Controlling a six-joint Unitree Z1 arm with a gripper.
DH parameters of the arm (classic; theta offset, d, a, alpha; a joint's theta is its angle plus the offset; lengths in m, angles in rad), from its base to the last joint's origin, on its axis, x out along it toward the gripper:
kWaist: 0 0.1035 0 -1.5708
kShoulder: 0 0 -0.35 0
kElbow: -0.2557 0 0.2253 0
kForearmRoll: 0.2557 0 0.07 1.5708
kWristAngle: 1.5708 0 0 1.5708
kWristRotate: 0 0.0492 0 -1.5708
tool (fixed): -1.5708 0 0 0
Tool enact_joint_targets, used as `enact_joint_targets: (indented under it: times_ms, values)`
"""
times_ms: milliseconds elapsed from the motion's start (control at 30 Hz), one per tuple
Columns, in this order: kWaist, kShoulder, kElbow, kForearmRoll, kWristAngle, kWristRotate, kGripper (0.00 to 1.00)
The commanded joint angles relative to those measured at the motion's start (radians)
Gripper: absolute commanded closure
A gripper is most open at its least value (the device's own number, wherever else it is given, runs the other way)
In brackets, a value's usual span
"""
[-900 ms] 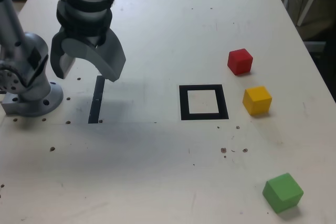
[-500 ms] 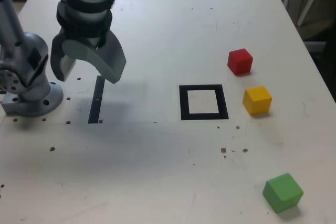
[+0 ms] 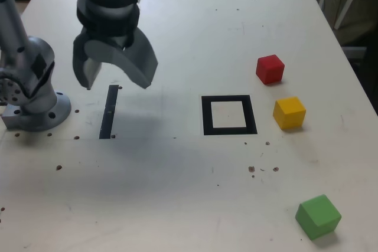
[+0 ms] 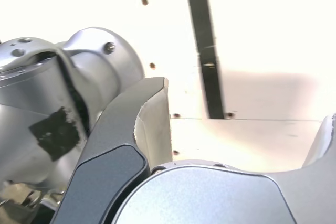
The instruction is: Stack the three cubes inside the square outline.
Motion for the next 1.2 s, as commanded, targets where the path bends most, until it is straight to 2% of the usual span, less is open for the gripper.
enact_joint_targets:
  times_ms: [0,133,233,933,1167]
  values:
    - [-0.002,0.016,-0.027,0.005,0.016,-0.002,0.02]
    - [0.002,0.053,-0.094,0.01,0.048,0.0,0.02]
    - [0.015,0.088,-0.15,0.011,0.058,0.002,0.02]
    - [0.247,0.385,-0.574,0.008,0.051,0.01,0.02]
    - [0.276,0.479,-0.71,0.03,0.045,0.001,0.02]
